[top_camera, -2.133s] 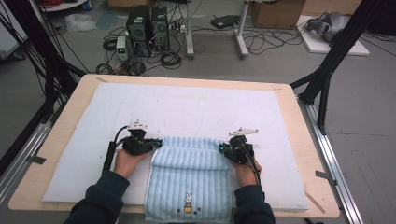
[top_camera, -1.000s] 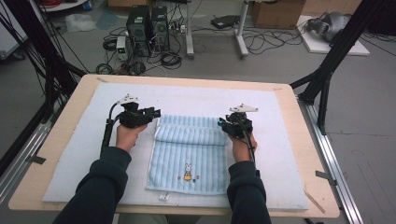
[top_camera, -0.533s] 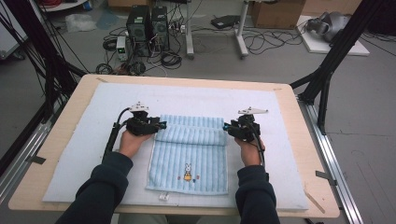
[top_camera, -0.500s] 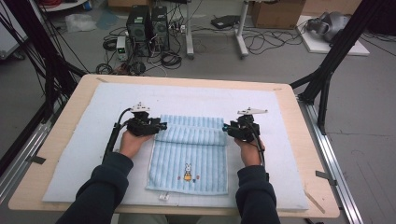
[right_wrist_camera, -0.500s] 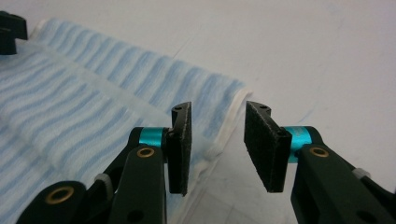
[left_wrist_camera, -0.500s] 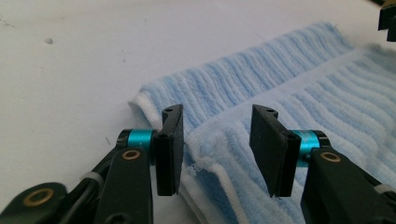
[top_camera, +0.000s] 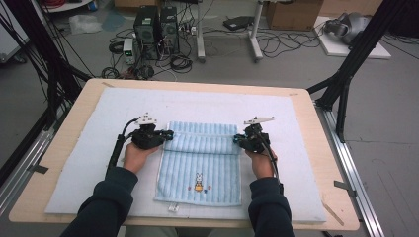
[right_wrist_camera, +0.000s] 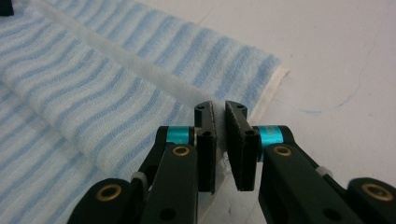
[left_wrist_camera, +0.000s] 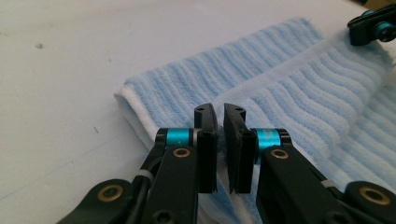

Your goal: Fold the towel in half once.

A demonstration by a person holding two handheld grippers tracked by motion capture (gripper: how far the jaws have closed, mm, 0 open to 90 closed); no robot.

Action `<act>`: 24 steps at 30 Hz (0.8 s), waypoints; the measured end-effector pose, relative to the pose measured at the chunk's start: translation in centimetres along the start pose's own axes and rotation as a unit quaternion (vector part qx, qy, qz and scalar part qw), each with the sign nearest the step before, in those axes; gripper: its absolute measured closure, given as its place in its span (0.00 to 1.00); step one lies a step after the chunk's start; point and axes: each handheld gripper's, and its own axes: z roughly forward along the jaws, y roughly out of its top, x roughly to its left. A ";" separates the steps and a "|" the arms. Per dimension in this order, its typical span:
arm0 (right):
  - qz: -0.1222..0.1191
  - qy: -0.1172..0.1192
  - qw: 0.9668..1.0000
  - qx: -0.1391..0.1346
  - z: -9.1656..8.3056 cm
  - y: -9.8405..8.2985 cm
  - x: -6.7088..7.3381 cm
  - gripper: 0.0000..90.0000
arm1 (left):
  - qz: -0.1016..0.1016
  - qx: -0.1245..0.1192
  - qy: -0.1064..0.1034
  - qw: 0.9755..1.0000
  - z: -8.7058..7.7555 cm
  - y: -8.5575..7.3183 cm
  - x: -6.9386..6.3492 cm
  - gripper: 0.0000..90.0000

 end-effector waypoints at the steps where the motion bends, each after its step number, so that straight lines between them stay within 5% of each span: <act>1: -0.003 0.001 1.000 -0.003 -0.2 0.0 0.1 0.92 | 0.002 -0.007 -0.003 1.000 -0.4 0.0 -0.2 0.93; 4: -0.018 0.002 1.000 -0.026 -1.0 -0.1 0.7 0.92 | -0.002 -0.037 -0.024 0.999 -1.6 0.0 -0.7 0.93; 11: -0.023 0.017 0.999 -0.046 -3.3 -2.2 2.0 0.92 | -0.002 -0.055 -0.059 0.997 -3.6 -1.1 -2.0 0.93; 24: -0.043 0.043 0.995 -0.076 -6.3 -5.9 4.6 0.92 | 0.016 -0.049 -0.071 0.996 -5.9 -3.9 -4.6 0.93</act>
